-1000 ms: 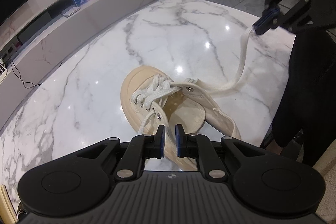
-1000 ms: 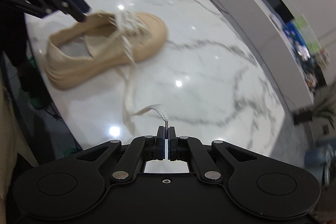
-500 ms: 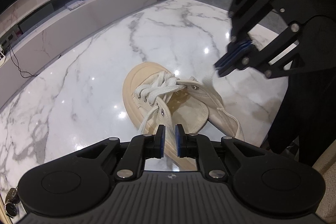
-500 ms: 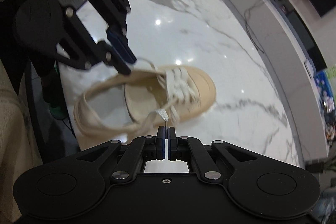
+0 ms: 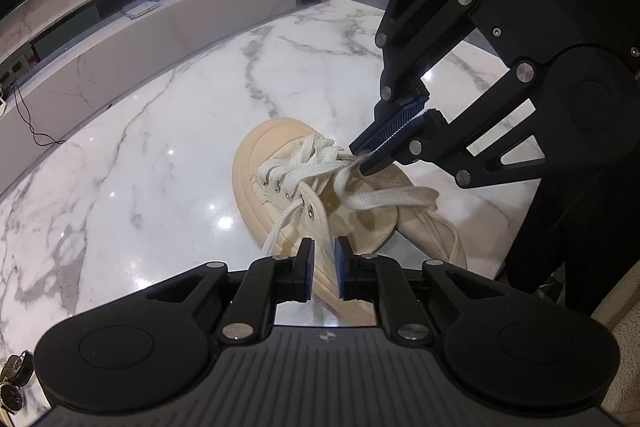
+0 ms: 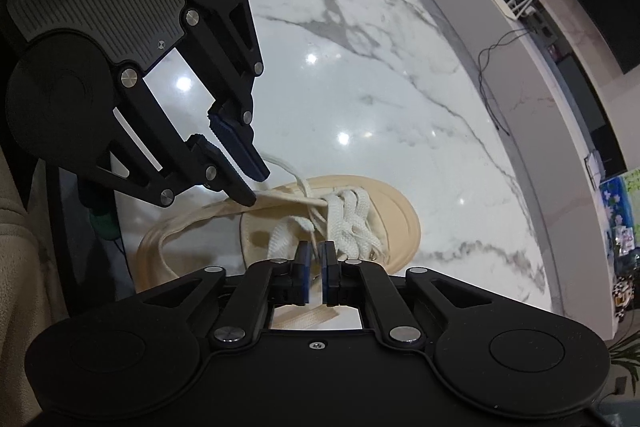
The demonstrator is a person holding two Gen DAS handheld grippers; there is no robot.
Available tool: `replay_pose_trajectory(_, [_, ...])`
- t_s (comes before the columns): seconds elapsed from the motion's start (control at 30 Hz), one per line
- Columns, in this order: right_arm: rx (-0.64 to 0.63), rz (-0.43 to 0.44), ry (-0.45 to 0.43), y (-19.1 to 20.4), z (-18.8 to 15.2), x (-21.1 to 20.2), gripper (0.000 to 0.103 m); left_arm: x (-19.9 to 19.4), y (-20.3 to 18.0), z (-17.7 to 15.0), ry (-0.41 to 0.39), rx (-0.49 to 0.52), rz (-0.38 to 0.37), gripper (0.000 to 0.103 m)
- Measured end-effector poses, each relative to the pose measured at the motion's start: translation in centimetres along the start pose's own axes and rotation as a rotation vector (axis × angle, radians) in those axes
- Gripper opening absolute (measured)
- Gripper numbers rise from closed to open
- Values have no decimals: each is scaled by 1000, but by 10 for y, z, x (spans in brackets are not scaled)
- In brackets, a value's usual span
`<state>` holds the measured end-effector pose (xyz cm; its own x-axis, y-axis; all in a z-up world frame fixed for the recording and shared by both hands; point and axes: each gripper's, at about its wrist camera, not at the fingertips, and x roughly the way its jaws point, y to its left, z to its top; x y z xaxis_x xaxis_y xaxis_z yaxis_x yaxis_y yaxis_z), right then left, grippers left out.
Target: Lace up shoes with both hands
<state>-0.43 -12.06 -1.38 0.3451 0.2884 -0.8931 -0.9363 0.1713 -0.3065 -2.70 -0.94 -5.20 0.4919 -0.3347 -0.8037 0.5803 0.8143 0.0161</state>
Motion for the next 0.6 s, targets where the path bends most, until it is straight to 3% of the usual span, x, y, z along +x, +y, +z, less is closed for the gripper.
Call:
replay_pose_trajectory(0.1, [38,-7,-22,-2,-2,-4,20,0,-1,0,0,4,0,11])
replay_pose_trajectory(0.6, [275,12,-64,-10,-4,14,20,1,-7,9,-9,25,12,11])
